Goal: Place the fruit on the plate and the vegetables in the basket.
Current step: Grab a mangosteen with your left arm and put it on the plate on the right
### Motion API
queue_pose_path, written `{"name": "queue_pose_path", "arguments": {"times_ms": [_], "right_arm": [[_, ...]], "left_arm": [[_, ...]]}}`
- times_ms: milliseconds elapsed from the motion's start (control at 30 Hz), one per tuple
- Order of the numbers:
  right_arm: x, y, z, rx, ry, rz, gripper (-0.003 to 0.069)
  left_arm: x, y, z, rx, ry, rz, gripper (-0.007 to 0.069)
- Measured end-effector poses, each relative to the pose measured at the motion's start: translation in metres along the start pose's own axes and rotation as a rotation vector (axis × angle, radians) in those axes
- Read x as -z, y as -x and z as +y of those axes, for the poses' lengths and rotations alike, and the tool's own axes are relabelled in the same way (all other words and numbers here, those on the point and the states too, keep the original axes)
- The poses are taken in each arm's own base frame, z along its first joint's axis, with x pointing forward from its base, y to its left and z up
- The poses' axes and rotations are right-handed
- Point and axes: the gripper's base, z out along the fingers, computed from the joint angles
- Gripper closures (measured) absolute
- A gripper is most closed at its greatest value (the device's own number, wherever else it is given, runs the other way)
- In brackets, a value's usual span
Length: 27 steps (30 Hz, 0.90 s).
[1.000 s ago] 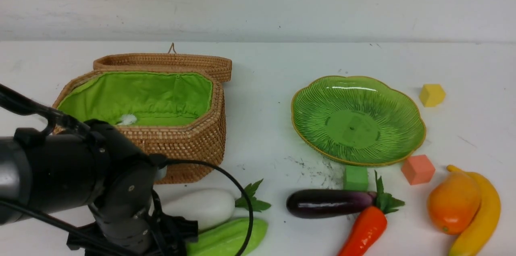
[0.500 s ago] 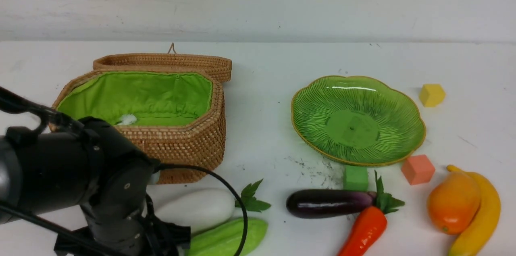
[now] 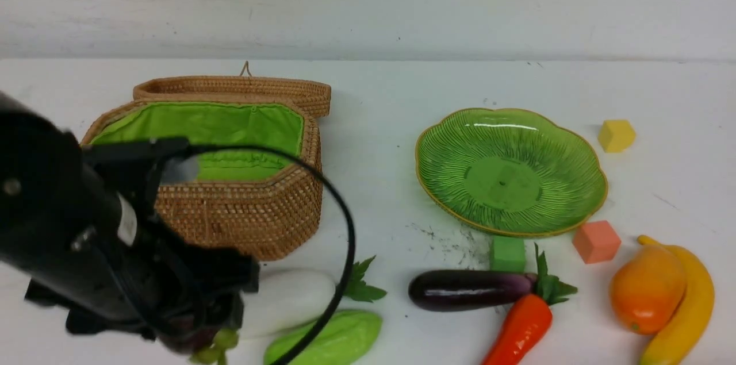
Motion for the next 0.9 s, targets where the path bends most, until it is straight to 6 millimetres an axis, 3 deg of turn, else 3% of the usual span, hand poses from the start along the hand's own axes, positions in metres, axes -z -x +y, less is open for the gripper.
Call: {"name": "queue_pose_path", "arguments": {"times_ms": [233, 500, 600, 633, 733, 767, 900], "right_arm": [[0.000, 0.000, 0.000, 0.000, 0.000, 0.000, 0.0414], [0.000, 0.000, 0.000, 0.000, 0.000, 0.000, 0.0414], [0.000, 0.000, 0.000, 0.000, 0.000, 0.000, 0.0414], [0.000, 0.000, 0.000, 0.000, 0.000, 0.000, 0.0414], [0.000, 0.000, 0.000, 0.000, 0.000, 0.000, 0.0414], [0.000, 0.000, 0.000, 0.000, 0.000, 0.000, 0.0414], [0.000, 0.000, 0.000, 0.000, 0.000, 0.000, 0.0414]], "left_arm": [[0.019, 0.041, -0.027, -0.095, -0.073, -0.092, 0.0053], [-0.005, 0.119, -0.082, -0.159, -0.167, -0.181, 0.0053], [-0.027, 0.154, -0.108, -0.167, -0.224, -0.229, 0.0053], [-0.029, 0.155, -0.110, -0.169, -0.226, -0.229, 0.0053], [-0.071, 0.176, -0.140, -0.222, -0.264, -0.229, 0.0053], [-0.073, 0.179, -0.145, -0.234, -0.274, -0.239, 0.0053], [-0.145, 0.186, -0.180, -0.279, -0.294, -0.206, 0.0053]]}}
